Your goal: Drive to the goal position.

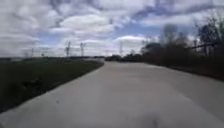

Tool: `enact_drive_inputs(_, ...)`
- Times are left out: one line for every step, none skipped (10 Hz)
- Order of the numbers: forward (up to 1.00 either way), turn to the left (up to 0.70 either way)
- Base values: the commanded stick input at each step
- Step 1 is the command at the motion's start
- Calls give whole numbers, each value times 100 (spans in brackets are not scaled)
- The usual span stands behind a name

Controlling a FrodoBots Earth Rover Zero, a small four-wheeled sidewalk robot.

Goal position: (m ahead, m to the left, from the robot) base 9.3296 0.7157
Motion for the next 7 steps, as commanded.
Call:
enact_drive_inputs(91,0)
enact_drive_inputs(91,0)
enact_drive_inputs(91,0)
enact_drive_inputs(91,-1)
enact_drive_inputs(91,-2)
enact_drive_inputs(91,-1)
enact_drive_inputs(91,-1)
